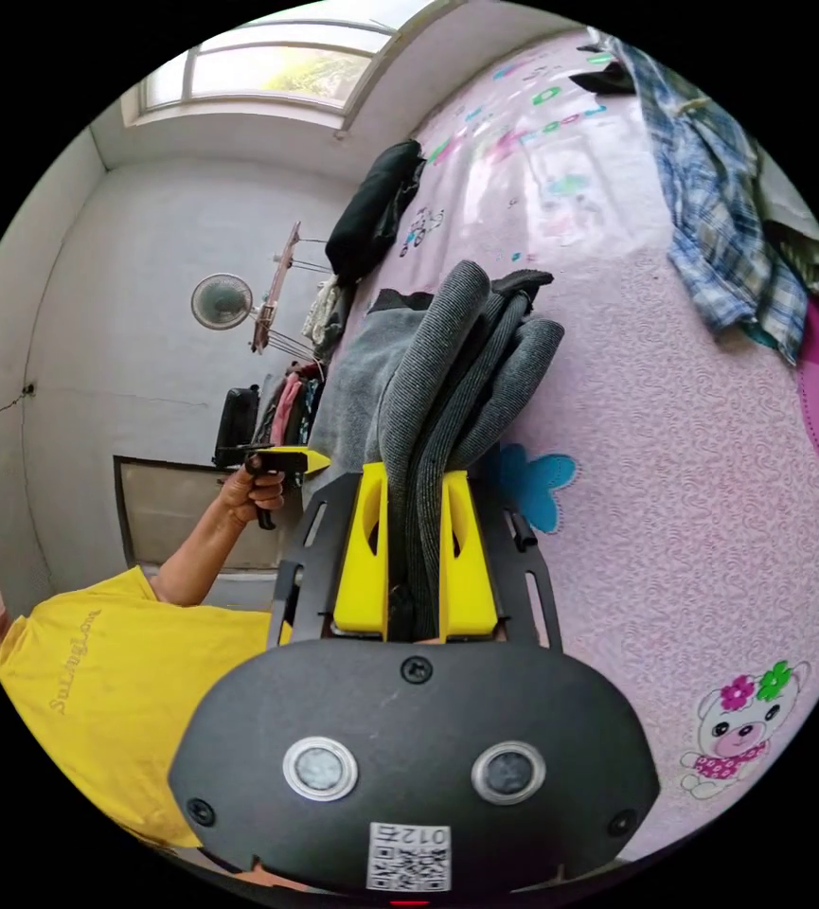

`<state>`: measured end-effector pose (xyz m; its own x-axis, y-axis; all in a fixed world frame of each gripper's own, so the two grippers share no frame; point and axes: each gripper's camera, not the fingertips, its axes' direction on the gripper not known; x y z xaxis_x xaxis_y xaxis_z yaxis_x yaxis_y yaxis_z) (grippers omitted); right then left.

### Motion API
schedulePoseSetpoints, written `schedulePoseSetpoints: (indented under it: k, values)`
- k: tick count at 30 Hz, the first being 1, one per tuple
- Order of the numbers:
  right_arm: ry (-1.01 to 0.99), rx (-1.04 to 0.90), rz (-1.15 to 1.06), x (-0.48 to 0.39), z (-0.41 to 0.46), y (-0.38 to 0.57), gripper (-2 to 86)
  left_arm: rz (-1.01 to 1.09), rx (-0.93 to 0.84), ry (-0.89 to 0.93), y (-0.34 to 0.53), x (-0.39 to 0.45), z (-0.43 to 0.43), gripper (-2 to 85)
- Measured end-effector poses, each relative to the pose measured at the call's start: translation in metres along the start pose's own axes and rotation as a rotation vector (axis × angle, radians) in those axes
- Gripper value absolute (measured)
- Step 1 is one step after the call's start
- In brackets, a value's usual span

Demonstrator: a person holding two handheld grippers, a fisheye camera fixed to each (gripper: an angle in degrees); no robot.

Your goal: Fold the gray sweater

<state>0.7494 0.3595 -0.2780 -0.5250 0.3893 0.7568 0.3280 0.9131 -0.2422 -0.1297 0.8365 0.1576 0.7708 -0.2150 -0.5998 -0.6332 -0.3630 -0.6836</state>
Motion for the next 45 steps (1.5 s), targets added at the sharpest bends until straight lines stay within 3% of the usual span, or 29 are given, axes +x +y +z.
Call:
schedulePoseSetpoints:
  k: [7,16,24,30,35,45]
  values:
    - [-0.057,-0.018,-0.153,-0.100,0.082,0.008,7.6,-0.016,0.103,-0.077,0.067,0.029,-0.108,9.4]
    - [-0.172,0.048,-0.267,-0.269,0.233,0.005,7.6,0.042,0.166,-0.213,0.146,0.031,-0.337,9.8]
    - [-0.262,0.085,-0.328,-0.441,0.432,-0.031,7.7,0.071,0.160,-0.324,0.212,-0.056,-0.619,9.8]
    - [-0.266,0.065,-0.305,-0.530,0.581,-0.064,7.7,0.057,0.124,-0.308,0.227,-0.158,-0.766,9.8]
    - [-0.212,0.017,-0.270,-0.566,0.678,-0.082,7.6,0.035,0.104,-0.256,0.225,-0.238,-0.817,9.8]
    - [-0.058,0.012,-0.307,-0.599,0.770,-0.082,7.8,0.082,0.049,-0.105,0.207,-0.334,-0.839,10.1]
